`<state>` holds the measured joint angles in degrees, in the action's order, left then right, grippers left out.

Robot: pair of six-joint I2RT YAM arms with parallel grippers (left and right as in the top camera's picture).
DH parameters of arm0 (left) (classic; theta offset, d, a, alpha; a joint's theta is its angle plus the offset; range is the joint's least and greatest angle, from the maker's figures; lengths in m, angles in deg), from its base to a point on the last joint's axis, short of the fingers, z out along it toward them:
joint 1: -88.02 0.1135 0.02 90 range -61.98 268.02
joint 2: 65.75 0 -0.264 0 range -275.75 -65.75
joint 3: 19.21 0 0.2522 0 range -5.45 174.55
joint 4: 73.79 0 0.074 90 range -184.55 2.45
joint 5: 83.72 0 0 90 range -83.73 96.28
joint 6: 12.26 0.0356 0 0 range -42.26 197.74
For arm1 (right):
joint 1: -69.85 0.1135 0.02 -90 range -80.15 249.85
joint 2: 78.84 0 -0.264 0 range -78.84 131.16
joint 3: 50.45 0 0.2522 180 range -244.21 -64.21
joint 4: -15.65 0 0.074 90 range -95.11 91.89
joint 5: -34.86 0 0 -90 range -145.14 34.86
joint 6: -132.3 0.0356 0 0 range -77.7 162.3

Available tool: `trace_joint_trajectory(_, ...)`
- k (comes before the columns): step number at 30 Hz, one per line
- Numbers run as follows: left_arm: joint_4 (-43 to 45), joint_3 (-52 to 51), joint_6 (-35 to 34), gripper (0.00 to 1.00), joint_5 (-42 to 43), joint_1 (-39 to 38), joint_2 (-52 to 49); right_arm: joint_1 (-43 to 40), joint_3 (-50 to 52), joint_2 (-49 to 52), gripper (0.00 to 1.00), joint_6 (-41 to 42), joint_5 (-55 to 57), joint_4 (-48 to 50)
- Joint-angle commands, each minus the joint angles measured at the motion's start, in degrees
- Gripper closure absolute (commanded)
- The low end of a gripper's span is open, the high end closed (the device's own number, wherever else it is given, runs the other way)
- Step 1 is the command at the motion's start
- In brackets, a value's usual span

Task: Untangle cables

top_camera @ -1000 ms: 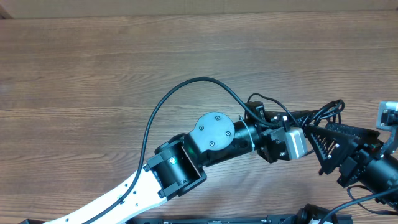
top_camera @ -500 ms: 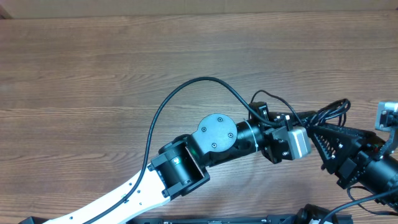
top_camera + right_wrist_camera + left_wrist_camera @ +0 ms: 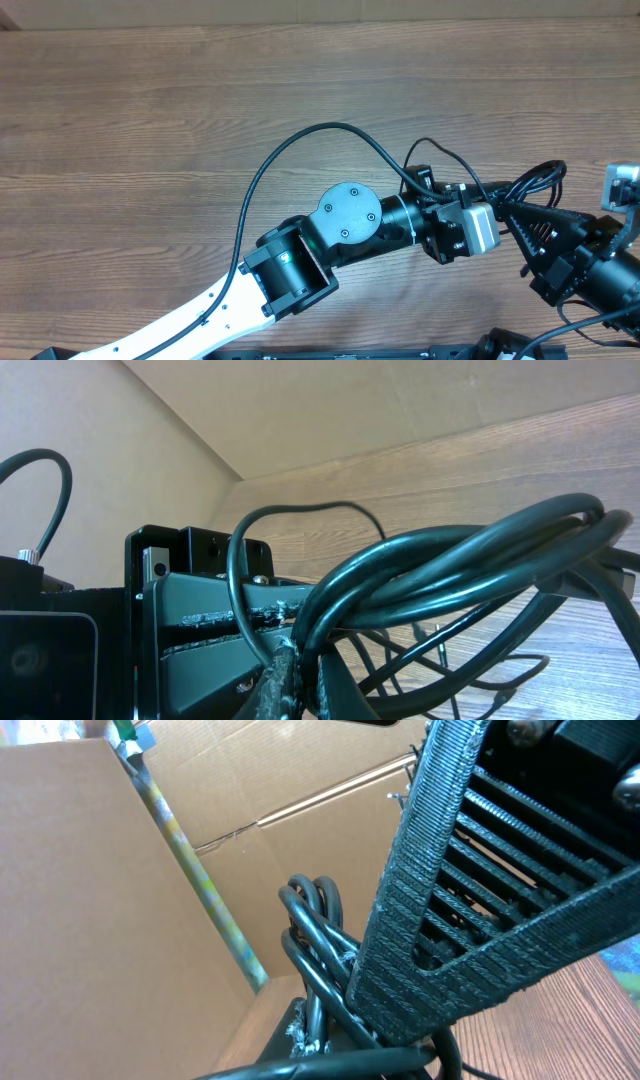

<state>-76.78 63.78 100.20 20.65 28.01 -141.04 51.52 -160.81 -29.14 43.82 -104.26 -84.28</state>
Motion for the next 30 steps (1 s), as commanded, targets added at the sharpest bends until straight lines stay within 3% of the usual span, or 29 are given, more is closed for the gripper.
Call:
trace_joint_trajectory(1, 1.0, 0.7, -0.8, 0.96, 1.0, -0.4, 0.5, -0.1, -0.9, 0.0, 0.96, -0.1, 0.7, -0.1)
trace_joint_trajectory(4, 1.0, 0.7, -1.6, 0.96, -5.3, -0.3, 0.5, -0.1, -0.9, 0.0, 0.96, -3.0, -2.7, -0.7)
trace_joint_trajectory(7, 1.8, 0.7, -10.2, 0.96, -19.5, -0.3, 0.5, -0.1, -0.9, 0.0, 0.96, -11.7, -8.2, -3.6)
trace_joint_trajectory(11, 1.9, 0.7, -14.3, 0.96, -21.4, -0.3, 0.5, -0.1, -0.9, 0.0, 0.96, -27.4, -14.2, -10.9)
trace_joint_trajectory(18, 4.2, 0.7, -16.6, 0.96, -25.0, -0.1, 0.5, 2.5, -0.4, -0.3, 0.96, -29.6, -13.9, -10.9)
trace_joint_trajectory(23, 9.0, 0.7, -20.8, 0.96, -28.8, 1.1, 0.6, 4.6, 0.7, -0.2, 0.96, -30.1, -11.7, -10.9)
trace_joint_trajectory(30, 13.6, 0.7, -29.2, 0.96, -27.8, 5.4, 0.9, 5.2, 5.0, -0.2, 0.96, -29.9, -7.7, -10.9)
